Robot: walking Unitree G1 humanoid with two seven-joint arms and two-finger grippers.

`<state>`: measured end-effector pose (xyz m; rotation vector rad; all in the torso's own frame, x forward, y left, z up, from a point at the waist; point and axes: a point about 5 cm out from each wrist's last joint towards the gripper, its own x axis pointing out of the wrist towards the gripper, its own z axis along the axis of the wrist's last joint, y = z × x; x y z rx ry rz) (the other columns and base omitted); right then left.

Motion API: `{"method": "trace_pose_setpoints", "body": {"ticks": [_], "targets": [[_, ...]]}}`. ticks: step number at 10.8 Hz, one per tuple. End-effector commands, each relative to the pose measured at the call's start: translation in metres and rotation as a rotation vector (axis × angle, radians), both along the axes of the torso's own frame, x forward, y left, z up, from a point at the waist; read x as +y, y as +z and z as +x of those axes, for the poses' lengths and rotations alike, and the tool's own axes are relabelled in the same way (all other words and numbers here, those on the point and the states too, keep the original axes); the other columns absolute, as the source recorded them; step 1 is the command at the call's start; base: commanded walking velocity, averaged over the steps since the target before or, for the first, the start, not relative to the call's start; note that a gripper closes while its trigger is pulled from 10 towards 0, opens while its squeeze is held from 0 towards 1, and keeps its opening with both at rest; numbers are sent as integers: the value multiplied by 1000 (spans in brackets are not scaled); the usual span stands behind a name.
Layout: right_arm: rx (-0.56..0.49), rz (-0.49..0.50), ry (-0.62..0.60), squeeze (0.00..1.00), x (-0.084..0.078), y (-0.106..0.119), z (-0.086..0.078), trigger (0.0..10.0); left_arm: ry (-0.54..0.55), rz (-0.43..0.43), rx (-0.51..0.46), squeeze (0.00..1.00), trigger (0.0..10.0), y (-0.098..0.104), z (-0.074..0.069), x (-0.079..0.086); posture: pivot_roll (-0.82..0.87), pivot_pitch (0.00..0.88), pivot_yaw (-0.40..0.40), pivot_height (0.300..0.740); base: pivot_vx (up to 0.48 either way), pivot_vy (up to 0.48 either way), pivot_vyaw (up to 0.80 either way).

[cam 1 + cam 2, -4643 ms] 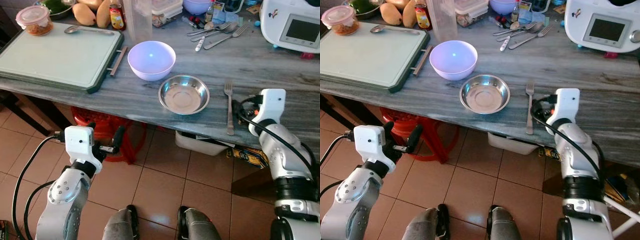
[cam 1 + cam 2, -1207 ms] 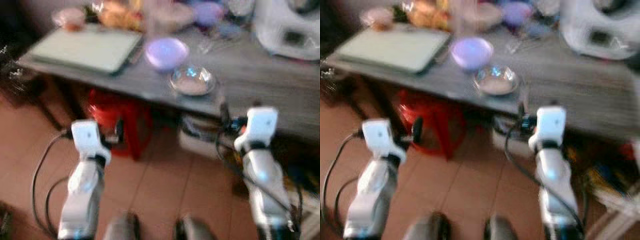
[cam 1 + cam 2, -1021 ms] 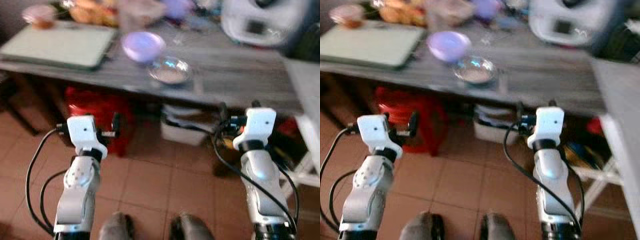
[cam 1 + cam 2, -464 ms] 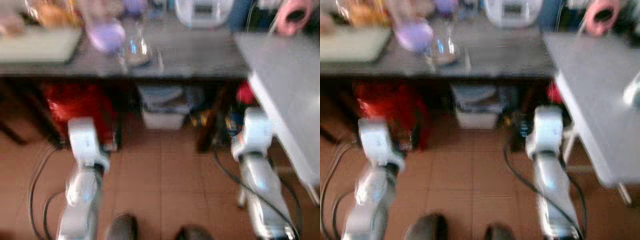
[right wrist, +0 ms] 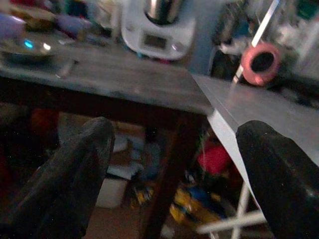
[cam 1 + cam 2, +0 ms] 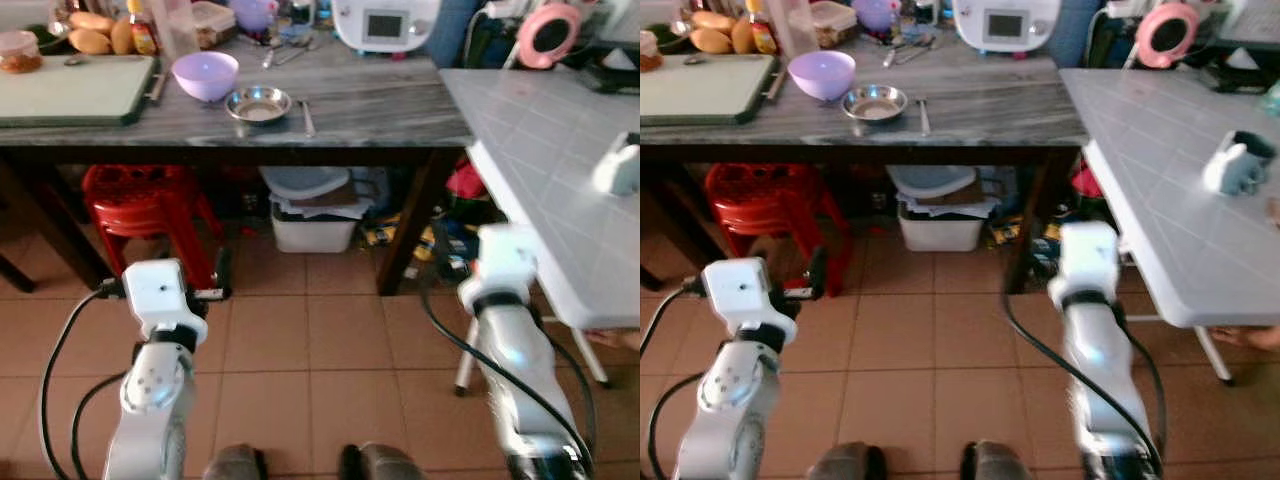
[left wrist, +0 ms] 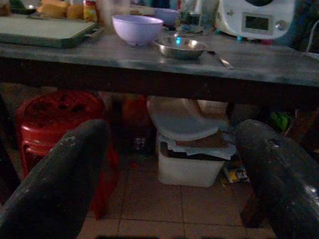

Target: Setting the table

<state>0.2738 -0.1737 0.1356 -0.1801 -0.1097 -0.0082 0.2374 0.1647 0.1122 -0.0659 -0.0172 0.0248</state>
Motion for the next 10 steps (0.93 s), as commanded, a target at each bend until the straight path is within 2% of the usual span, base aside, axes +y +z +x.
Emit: {"method": "trace_pose_setpoints", "body": {"ticks": [1,2,5,6,7,8,10], "targets": [[55,16,5,0,2,-10,-1,10000,2,5,-1,0,10000,1,0,2,6,82,-9,740,0,-480,0],[52,35,103,0,10,-9,-8,10000,0,8,3,0,10000,0,1,3,12,87,-5,740,0,-480,0],[104,111,84,0,4,-23,-19,10000,-10,-6,24,0,10000,-2,-1,1,7,84,4,740,0,-477,0],[100,85,54,0,-1,-20,-17,10000,-14,-11,36,0,10000,-4,-4,2,1,82,13,740,0,-465,0],[100,27,43,0,1,-19,-13,10000,-28,-8,44,0,10000,-5,-4,1,-2,90,24,740,0,-461,0],[103,107,53,0,6,-18,-10,10000,-37,-9,35,0,10000,-3,-1,-1,-4,98,28,740,0,-458,0],[45,100,117,0,19,-5,-4,10000,-56,-11,8,0,10000,6,6,-5,-3,122,30,740,0,-443,0]]}}
